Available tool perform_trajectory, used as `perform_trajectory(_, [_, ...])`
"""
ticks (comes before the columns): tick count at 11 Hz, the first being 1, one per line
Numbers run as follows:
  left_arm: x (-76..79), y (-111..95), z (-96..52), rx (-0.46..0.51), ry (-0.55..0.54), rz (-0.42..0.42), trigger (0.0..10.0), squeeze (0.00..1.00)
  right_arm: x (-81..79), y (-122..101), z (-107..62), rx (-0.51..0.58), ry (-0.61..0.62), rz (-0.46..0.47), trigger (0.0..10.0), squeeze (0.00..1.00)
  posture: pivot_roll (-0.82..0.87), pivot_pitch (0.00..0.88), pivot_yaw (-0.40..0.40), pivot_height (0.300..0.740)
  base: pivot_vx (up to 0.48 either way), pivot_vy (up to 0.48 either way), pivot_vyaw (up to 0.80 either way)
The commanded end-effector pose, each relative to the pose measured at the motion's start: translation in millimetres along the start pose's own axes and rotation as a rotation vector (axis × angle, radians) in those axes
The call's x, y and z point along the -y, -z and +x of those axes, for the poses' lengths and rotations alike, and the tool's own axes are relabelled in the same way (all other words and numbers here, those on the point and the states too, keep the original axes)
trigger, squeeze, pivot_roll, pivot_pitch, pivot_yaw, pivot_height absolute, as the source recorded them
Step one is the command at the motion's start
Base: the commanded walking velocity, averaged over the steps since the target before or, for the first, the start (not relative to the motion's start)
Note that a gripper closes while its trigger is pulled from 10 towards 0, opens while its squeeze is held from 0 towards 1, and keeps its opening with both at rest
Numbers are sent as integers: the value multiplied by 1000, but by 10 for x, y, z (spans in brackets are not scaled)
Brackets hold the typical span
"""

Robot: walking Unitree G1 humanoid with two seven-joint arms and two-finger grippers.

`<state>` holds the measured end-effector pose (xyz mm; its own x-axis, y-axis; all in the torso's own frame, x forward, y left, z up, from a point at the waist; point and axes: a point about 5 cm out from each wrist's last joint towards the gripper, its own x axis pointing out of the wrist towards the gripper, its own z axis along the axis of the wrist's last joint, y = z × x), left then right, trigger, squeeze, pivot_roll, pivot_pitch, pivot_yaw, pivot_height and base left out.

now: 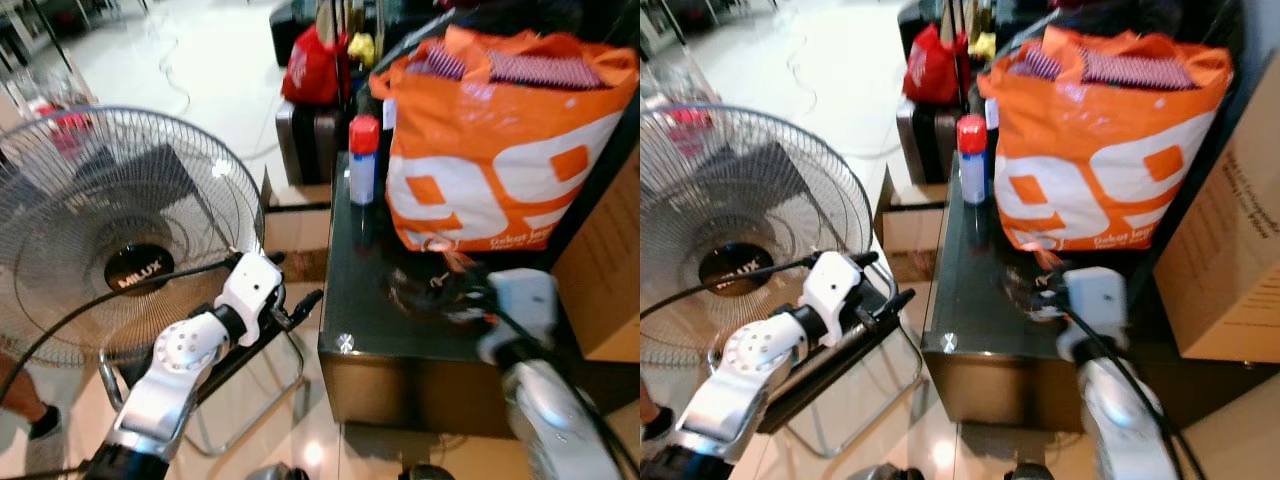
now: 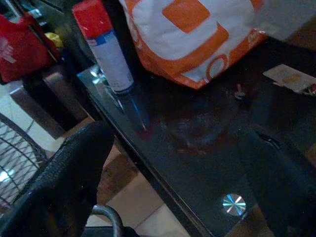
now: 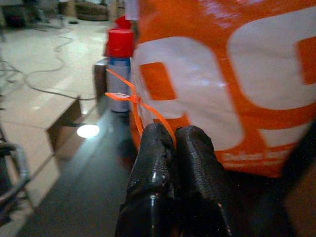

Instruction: Hang keys on a hook

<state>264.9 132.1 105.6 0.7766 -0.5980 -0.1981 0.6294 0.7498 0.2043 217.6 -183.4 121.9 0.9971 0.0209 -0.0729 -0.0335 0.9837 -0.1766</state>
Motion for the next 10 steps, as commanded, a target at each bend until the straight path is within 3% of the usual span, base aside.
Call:
perform_trajectory(1, [-71,-9,-15,-10,-44,-9,10000,0,48,-53,-14,-5,32,-2,10000,0,-154,0,121,740,0,0,0])
perform_trajectory(2, [-112,-7,28,-17,-90,-37,10000,0,108,-50,2,-88,70,29,10000,0,-168,0,117,740,0,0,0])
perform_trajectory(3, [-90,-16,51,-12,-90,-48,10000,0,99,-31,3,-179,46,78,10000,0,-171,0,116,740,0,0,0])
perform_trajectory(4, [-60,-22,57,-7,-74,-49,10000,0,53,-80,-8,-203,-8,79,10000,0,-175,0,110,740,0,0,0])
perform_trajectory(7, [-63,-30,99,0,-101,-6,10000,0,44,-172,18,-120,-18,-33,10000,0,-170,0,109,740,0,0,0])
perform_trajectory(9, [-73,-23,85,-1,-117,35,10000,0,23,-127,-16,-94,-10,50,10000,0,-167,0,110,740,0,0,0])
perform_trajectory(10, [-54,-10,88,-5,-109,71,10000,0,-25,5,-99,-103,-29,67,10000,0,-167,0,115,740,0,0,0])
